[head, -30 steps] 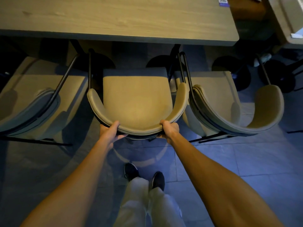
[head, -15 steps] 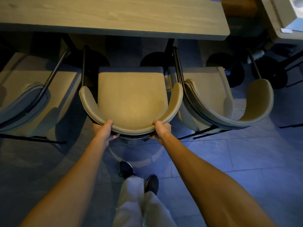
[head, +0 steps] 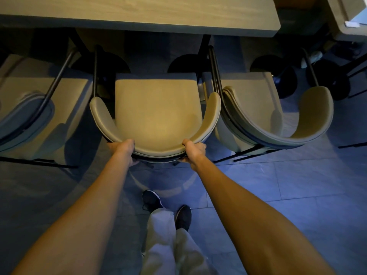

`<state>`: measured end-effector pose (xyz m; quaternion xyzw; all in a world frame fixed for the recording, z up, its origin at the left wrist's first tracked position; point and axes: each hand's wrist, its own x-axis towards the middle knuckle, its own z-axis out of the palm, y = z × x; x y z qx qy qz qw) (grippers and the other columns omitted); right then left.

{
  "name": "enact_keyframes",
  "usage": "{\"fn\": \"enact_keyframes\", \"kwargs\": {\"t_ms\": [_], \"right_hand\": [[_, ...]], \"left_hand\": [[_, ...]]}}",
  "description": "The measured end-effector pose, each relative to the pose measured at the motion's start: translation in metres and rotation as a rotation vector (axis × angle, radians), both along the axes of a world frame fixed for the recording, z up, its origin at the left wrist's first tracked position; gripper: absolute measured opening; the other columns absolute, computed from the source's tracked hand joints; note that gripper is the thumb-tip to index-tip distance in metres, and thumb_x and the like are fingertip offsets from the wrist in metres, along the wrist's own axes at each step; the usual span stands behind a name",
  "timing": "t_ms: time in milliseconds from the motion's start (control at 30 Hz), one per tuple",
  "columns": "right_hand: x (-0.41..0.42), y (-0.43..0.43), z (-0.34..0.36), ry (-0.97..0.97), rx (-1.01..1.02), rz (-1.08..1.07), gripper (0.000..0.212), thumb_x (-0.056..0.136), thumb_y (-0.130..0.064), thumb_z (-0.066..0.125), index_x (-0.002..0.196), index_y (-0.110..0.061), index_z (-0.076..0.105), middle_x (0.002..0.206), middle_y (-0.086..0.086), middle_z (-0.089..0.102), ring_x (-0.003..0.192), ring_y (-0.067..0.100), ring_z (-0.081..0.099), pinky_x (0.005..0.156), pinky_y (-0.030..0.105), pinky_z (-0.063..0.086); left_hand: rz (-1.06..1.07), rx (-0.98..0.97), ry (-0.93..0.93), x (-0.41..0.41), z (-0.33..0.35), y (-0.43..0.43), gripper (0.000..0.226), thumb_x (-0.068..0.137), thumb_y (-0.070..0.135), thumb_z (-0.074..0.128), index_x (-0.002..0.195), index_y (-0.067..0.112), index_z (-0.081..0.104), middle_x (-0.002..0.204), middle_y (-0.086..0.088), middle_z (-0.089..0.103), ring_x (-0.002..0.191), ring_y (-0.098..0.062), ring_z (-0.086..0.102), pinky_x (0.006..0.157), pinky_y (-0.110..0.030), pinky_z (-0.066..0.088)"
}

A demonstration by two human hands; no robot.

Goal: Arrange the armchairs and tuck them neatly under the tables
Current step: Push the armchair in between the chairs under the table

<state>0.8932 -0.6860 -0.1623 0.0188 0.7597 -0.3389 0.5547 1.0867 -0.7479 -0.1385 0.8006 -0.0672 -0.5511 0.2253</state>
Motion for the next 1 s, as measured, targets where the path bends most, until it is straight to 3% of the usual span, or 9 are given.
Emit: {"fn": "enact_keyframes", "kwargs": {"t_ms": [167,600,867,1000], "right_hand": [[0.0,-0.001,-0.001,0.003,-0.006,-0.003,0.056,0.095,-0.016,0.065,0.138,-0.006,0.031,0.129,0.017,0.05,0.12,0.037,0.061,0.083,0.054,0.064],[0.005,0.001,-0.012,0.045,-0.017,-0.01,0.057,0.095,-0.02,0.065,0.14,-0.004,0.035,0.132,0.017,0.053,0.118,0.036,0.061,0.08,0.054,0.065],[0.009,0.002,-0.005,0.03,-0.027,-0.005,0.06,0.095,-0.019,0.065,0.144,-0.002,0.035,0.133,0.018,0.054,0.118,0.037,0.062,0.072,0.049,0.065],[0.01,0.002,-0.005,0.02,-0.015,-0.012,0.055,0.096,-0.017,0.064,0.141,-0.002,0.037,0.126,0.015,0.05,0.119,0.037,0.06,0.079,0.053,0.064]], "left_hand": [[0.005,-0.033,0.011,-0.002,0.002,-0.001,0.07,0.092,-0.005,0.055,0.152,0.017,0.028,0.151,-0.014,0.04,0.131,-0.04,0.048,0.091,-0.073,0.049],[0.024,-0.005,0.056,-0.003,0.02,-0.001,0.084,0.098,-0.004,0.053,0.162,0.021,0.006,0.164,-0.011,0.021,0.143,-0.041,0.033,0.095,-0.074,0.044],[-0.012,-0.014,0.03,0.002,0.015,0.0,0.082,0.096,-0.004,0.052,0.162,0.018,0.007,0.162,-0.013,0.024,0.141,-0.044,0.036,0.094,-0.076,0.044],[-0.025,-0.016,0.014,0.003,0.011,-0.001,0.08,0.093,-0.011,0.049,0.159,0.016,0.014,0.158,-0.014,0.029,0.139,-0.044,0.038,0.093,-0.077,0.044]]}}
